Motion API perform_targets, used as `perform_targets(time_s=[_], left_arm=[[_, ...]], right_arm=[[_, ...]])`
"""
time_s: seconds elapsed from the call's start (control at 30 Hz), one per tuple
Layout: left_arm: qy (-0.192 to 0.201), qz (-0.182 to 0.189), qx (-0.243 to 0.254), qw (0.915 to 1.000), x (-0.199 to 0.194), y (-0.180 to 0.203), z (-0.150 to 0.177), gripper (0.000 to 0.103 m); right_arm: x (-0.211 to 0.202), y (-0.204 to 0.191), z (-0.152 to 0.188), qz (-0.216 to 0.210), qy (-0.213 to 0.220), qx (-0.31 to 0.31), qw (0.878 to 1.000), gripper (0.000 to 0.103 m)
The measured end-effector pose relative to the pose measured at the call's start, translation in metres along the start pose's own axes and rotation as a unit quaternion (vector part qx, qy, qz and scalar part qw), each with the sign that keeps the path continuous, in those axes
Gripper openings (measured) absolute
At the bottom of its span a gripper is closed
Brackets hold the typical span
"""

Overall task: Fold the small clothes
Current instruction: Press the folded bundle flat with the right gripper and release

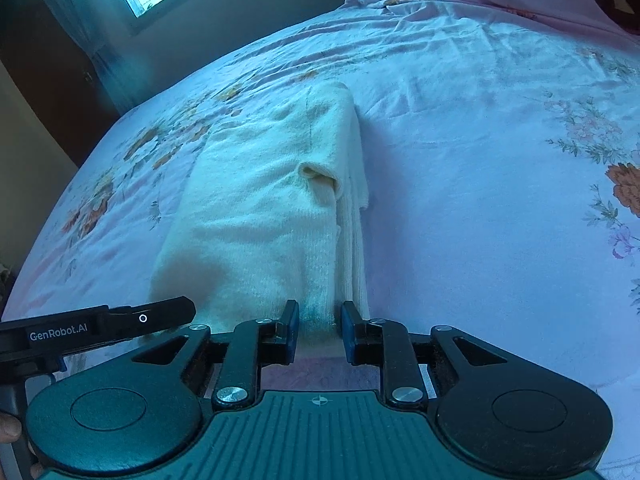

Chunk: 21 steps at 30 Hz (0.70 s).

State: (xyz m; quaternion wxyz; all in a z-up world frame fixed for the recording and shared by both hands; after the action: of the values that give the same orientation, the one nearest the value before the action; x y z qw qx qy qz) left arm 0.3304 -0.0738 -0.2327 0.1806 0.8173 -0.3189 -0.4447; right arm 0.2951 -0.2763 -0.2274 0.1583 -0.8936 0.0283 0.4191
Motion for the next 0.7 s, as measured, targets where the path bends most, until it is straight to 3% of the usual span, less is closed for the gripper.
perform_targets(time_s=[0.13,0.17,0.2,0.27,0.43,0.47,0.5,0.53,0.7], left_arm=[[0.001,-0.003,0.000,1.0000,0.000,0.001,0.000,0.026],[0.001,-0.004,0.000,1.0000,0.001,0.001,0.000,0.026],[0.001,-0.004,0.001,1.0000,0.001,0.002,0.000,0.026],[0.000,-0.005,0.001,1.0000,0.002,0.001,0.000,0.026],[0.001,-0.004,0.000,1.0000,0.002,0.000,0.000,0.026],[0.000,-0.004,0.000,1.0000,0.002,0.000,0.000,0.026],[0.000,-0.004,0.000,1.0000,0.002,0.000,0.001,0.026],[0.000,-0.004,0.000,1.0000,0.002,0.000,0.001,0.026],[0.000,-0.004,0.000,1.0000,0.003,0.000,0.001,0.026]], right_arm=[[0.000,0.002,0.000,0.006,0.003,-0.002,1.000,0.025],[-0.001,0.005,0.000,0.006,0.005,0.006,1.000,0.030],[-0.002,0.007,-0.001,0.006,0.008,0.015,1.000,0.043],[-0.004,0.008,-0.002,0.009,0.014,0.017,1.000,0.050],[-0.010,-0.003,-0.001,0.010,0.032,-0.008,0.999,0.050],[-0.010,-0.006,0.000,0.008,0.032,-0.011,0.999,0.045],[-0.010,-0.007,0.001,0.003,0.031,-0.012,0.999,0.030],[-0.010,-0.010,0.002,-0.005,0.026,-0.014,1.000,0.024],[-0.003,-0.008,0.005,-0.007,0.015,-0.007,1.000,0.023]])
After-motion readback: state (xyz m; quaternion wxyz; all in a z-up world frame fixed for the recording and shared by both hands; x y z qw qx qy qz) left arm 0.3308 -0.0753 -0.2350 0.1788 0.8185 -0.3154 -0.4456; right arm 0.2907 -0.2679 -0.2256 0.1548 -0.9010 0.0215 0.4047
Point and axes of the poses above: each gripper's, at about its wrist camera, not at the fingertips, and x roughly the way its jaws point, y to its right, z to its underside, the point moved 6 cm from there along x, roughly the way its jaws point, and after that the axes turned 7 degrees about z, right-handed, at the moved point
